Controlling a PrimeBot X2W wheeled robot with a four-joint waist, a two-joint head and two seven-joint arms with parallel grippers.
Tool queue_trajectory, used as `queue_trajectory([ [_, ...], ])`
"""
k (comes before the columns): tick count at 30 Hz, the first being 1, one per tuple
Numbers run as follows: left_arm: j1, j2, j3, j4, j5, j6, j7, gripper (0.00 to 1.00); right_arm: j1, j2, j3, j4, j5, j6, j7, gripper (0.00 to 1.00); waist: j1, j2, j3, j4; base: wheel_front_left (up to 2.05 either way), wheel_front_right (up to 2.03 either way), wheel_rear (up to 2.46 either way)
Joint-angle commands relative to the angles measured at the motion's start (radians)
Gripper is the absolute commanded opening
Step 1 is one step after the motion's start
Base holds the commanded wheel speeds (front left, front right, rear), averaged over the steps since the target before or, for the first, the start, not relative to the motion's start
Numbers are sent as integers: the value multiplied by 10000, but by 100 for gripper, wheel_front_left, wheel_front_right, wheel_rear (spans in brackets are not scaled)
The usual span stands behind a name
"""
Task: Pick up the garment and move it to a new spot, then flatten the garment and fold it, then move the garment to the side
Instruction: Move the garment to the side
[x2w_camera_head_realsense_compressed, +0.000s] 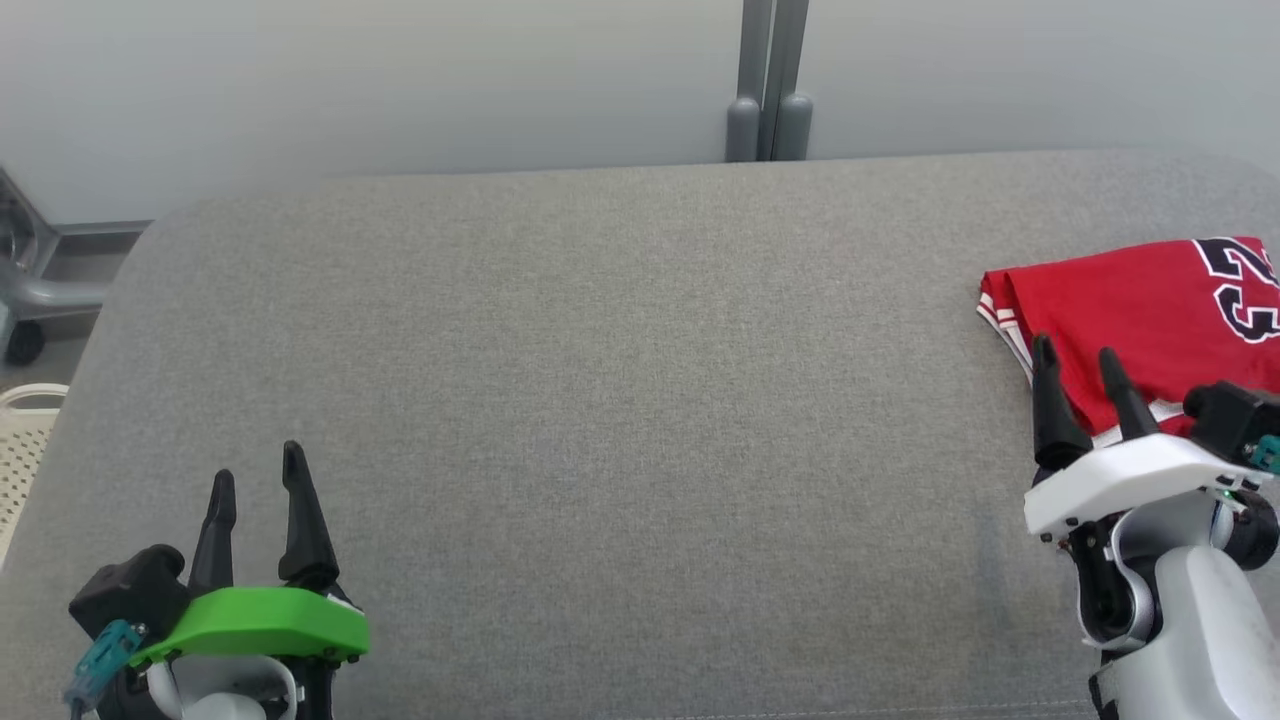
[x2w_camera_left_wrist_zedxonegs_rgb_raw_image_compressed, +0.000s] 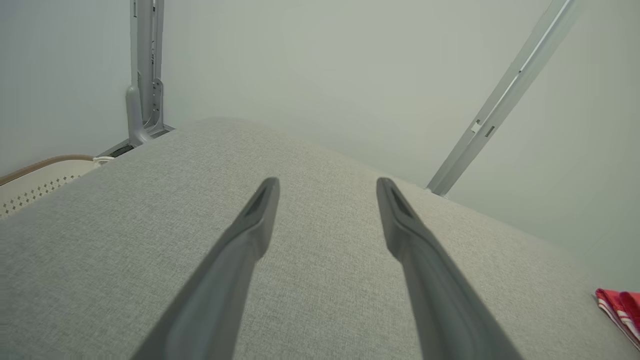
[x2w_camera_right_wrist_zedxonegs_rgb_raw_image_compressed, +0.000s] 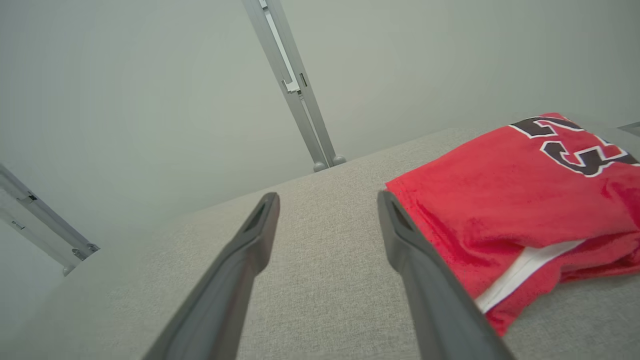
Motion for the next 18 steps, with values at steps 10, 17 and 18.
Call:
queue_trajectory([
  [10,1272,-268,722,-516,1302,-977,-77,100,1602,24,803,-630,847,0,-346,100,1,0,-783,395,0,0,0],
  [17,1824,-334,898,-464,2062,-1266,-79,100,2384,30,1182,-1000,392,0,-562,100,1,0,-877,357,0,0,0],
  [18,1896,-330,900,-433,2206,-1306,-79,100,2486,24,1215,-1071,269,0,-664,100,1,0,-885,343,0,0,0],
])
